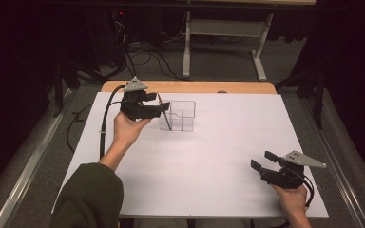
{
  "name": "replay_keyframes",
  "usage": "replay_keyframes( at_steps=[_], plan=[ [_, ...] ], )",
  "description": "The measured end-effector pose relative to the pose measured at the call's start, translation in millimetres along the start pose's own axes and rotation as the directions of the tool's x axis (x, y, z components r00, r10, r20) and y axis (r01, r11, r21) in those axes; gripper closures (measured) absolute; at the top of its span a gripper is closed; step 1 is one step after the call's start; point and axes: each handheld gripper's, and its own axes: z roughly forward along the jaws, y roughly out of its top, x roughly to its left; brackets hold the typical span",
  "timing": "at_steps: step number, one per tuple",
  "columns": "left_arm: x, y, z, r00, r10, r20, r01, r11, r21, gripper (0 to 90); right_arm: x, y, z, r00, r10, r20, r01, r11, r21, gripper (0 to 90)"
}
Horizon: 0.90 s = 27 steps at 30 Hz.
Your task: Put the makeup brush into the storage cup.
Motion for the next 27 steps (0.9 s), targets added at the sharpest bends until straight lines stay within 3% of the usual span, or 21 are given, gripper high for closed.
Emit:
replay_keyframes(
  at_steps=[27],
  plan=[
    [2.3, -7.8, -16.0, 0.9998, -0.013, 0.013, 0.014, 0.9994, -0.030, 34.0, 0.9, 0.0, 0.7, 1.0000, -0.005, 0.000, 0.005, 1.000, 0.002, 30.4]
  ],
)
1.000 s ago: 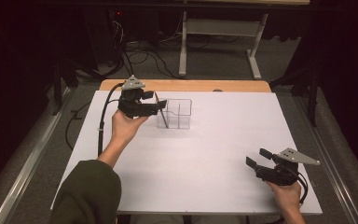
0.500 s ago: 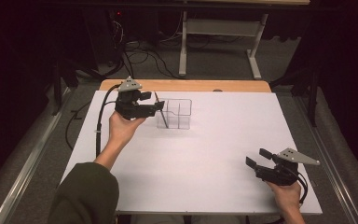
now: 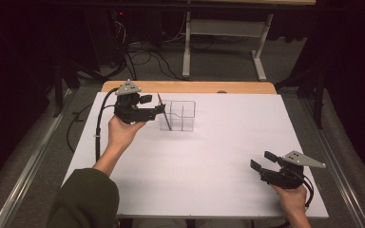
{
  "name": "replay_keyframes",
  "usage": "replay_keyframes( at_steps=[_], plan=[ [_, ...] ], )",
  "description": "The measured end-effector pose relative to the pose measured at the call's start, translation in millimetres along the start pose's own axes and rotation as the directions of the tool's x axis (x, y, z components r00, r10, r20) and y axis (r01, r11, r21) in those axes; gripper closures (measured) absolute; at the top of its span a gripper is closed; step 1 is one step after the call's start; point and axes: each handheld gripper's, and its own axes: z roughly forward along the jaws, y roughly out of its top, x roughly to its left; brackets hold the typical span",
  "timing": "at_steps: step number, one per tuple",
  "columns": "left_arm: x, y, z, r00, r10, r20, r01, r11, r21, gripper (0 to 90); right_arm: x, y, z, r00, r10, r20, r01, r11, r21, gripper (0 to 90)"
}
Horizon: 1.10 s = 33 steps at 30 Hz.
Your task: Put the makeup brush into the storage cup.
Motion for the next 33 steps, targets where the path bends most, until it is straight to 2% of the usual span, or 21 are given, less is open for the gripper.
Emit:
replay_keyframes(
  at_steps=[19, 27, 33],
  plan=[
    [1.8, -6.5, -11.9, 0.9999, -0.013, -0.002, 0.013, 0.9998, -0.012, 33.9, 0.6, -0.1, 0.5, 1.0000, 0.002, -0.002, -0.002, 1.000, 0.007, 30.4],
    [-0.6, -9.4, -16.8, 0.9995, 0.019, -0.027, -0.019, 0.9998, -0.007, 33.6, 0.6, -0.1, 0.7, 1.0000, 0.001, -0.003, -0.001, 1.000, 0.006, 30.4],
    [-0.3, -11.7, -20.4, 0.9997, 0.011, -0.020, -0.012, 0.9999, -0.012, 33.5, 0.7, -0.1, 0.8, 1.0000, 0.000, -0.002, 0.000, 1.000, 0.007, 30.4]
  ],
)
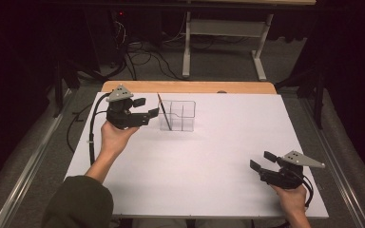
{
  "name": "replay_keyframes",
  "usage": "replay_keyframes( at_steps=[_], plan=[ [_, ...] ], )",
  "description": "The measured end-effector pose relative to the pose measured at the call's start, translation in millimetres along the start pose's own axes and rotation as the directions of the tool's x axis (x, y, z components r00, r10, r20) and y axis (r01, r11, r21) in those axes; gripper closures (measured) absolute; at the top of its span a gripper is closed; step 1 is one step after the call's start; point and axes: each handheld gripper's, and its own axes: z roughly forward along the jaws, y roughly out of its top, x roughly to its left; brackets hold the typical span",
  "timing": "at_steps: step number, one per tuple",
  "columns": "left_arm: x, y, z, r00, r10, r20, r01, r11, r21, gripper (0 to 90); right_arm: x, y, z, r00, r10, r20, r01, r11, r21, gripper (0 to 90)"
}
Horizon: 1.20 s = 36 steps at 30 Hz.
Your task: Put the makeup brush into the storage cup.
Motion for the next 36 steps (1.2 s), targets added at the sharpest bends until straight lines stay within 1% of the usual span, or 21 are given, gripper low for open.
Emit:
replay_keyframes(
  at_steps=[11, 16, 17, 18, 26, 29, 36],
  plan=[
    [2.1, -4.9, -8.0, 0.9999, -0.013, 0.002, 0.013, 0.9999, -0.006, 33.4, 0.4, -0.1, 0.5, 1.0000, -0.001, -0.003, 0.001, 1.000, 0.002, 30.4],
    [3.5, -7.1, -11.1, 0.9999, -0.017, -0.001, 0.017, 0.9999, -0.003, 33.4, 0.0, -0.1, 0.8, 1.0000, -0.002, -0.003, 0.002, 1.000, 0.002, 30.4],
    [3.8, -7.3, -12.0, 0.9999, -0.014, -0.007, 0.014, 0.9999, -0.004, 33.5, 0.2, -0.1, 0.7, 1.0000, -0.004, -0.004, 0.004, 1.000, 0.001, 30.4],
    [3.6, -7.9, -12.3, 0.9998, -0.020, 0.000, 0.020, 0.9998, -0.004, 33.5, 0.2, -0.1, 0.7, 1.0000, -0.004, -0.004, 0.004, 1.000, 0.001, 30.4],
    [5.1, -10.2, -19.0, 0.9998, -0.021, 0.000, 0.021, 0.9998, -0.002, 33.4, 0.1, -0.3, 0.6, 1.0000, 0.004, -0.003, -0.004, 1.000, 0.004, 30.4],
    [5.4, -10.8, -21.3, 0.9997, -0.024, 0.002, 0.024, 0.9997, -0.005, 33.4, 0.0, -0.3, 0.7, 1.0000, -0.003, -0.004, 0.003, 1.000, 0.004, 30.4],
    [7.3, -13.2, -26.3, 0.9995, -0.031, -0.002, 0.031, 0.9995, -0.007, 33.4, -0.1, -0.5, 0.7, 1.0000, 0.006, -0.004, -0.006, 1.000, 0.007, 30.4]
  ],
)
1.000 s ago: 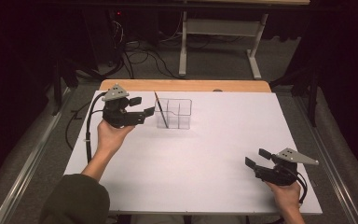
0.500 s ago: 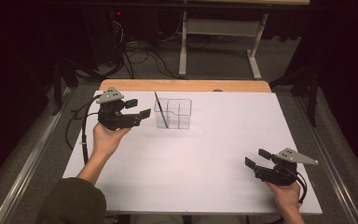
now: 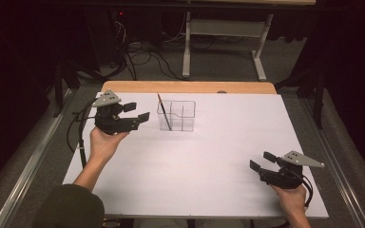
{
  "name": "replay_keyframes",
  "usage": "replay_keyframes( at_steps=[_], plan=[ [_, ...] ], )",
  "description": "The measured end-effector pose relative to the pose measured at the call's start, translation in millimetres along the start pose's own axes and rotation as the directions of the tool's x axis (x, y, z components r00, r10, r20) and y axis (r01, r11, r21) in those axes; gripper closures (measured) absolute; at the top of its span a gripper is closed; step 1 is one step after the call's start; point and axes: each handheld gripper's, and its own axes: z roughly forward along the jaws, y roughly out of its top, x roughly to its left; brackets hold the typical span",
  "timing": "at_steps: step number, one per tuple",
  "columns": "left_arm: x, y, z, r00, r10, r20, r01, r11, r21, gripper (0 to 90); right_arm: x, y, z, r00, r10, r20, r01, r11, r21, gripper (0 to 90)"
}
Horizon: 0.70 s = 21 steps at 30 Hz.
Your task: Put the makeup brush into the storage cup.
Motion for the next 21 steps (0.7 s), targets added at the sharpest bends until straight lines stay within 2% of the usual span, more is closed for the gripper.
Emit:
replay_keyframes(
  at_steps=[21],
  plan=[
    [0.2, -10.2, -12.5, 0.9999, -0.013, 0.001, 0.013, 0.9999, 0.001, 33.4, 0.1, 0.0, -0.1, 1.0000, 0.000, 0.000, 0.000, 1.000, -0.001, 30.4]
  ],
)
